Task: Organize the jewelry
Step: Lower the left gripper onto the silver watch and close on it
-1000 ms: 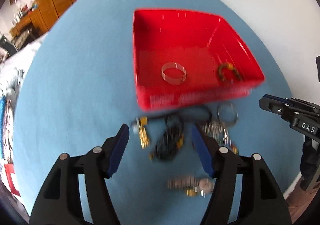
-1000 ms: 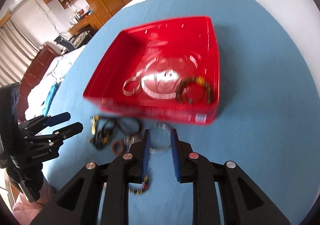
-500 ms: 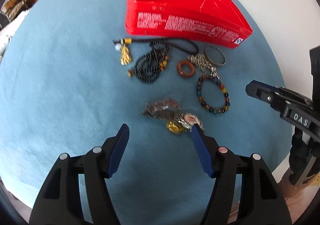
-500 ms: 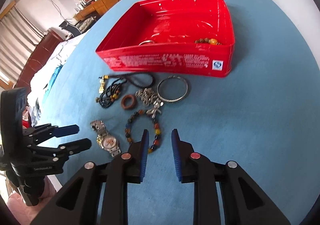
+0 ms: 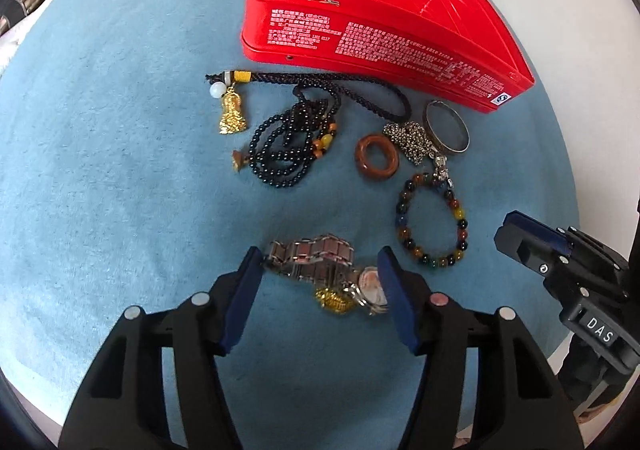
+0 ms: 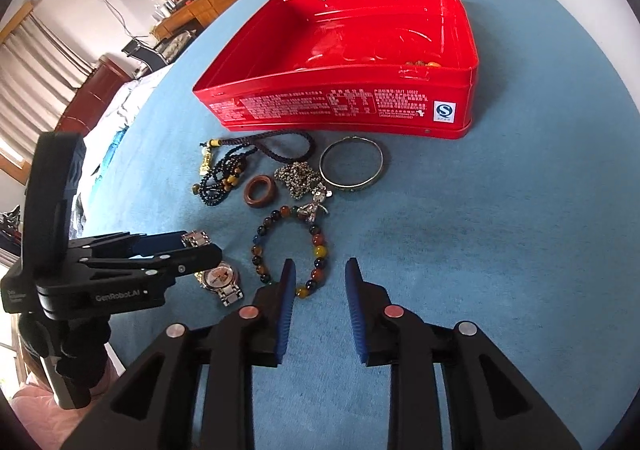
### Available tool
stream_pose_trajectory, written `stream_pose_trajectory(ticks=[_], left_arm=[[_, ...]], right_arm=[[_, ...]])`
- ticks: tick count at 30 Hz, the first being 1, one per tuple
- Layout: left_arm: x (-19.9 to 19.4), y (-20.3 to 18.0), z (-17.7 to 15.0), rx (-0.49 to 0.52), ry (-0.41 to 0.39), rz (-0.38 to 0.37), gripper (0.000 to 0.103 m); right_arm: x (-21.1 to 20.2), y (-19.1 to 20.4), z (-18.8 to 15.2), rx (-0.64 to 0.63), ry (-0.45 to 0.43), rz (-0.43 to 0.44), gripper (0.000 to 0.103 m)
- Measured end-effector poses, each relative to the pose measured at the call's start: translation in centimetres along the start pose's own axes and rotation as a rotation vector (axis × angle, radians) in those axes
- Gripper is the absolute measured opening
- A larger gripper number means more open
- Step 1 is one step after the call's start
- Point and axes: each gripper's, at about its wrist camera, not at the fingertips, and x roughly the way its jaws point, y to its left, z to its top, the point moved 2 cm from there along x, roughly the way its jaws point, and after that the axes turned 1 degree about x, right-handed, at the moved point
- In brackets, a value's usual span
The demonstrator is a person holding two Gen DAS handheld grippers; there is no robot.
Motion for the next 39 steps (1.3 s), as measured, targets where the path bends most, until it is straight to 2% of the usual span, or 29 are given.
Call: stream_pose_trajectory(ticks=[7,14,19,21,22,23,24,30,34,37,39], left_arm=[[-0.9,1.0,-1.7,-0.046,-0.004,0.022,0.061],[-0.6,1.6,-2.3,-0.065,0.004,-0.006,0.058],[0.2,0.8,-0.7,-0.077,0.011,-0.041,0.042],[0.7,0.5,0.0,-0.077,0.009,-0.042,0.028],[1.5,-0.2,1.3,-0.081,0.011,-0.047,0.024],[1.8,-0.2,1.7,-0.084,0.01,-0.056,0.009],[2.1,-0.3,2.1,-0.083,0.011,-0.057,0.005],[2.3,-0.7,4.8,-0.049,-0.052,-0.063,0.004],[3.2,-0.8,5.5,-0.029,-0.025,-0.056,0.007],[4.0,-1.5,6.2,-0.016,-0.018,-0.055,0.013],[4.2,-1.8,5.7,-0.005,-0.013,-0.073,0.029]], right_arm=[[0.6,-0.2,0.4,0.003,0.013,0.005,0.027],[1.2,0.1,0.8,0.001,0.022,0.007,0.027],[1.1,0.4,0.8,-0.007,0.018,0.01,0.027],[1.0,0.5,0.9,-0.008,0.014,0.009,0.028],[1.0,0.4,0.9,-0.007,0.012,0.009,0.028],[1.0,0.4,1.0,-0.006,0.012,0.009,0.028],[1.0,0.4,1.0,-0.005,0.012,0.01,0.028],[1.4,0.4,1.2,-0.003,0.017,0.021,0.028],[1.8,0.4,1.3,-0.004,0.028,0.022,0.028],[2.3,0.4,1.4,0.0,0.039,0.016,0.028],[2.7,0.3,1.4,0.005,0.049,0.007,0.028]])
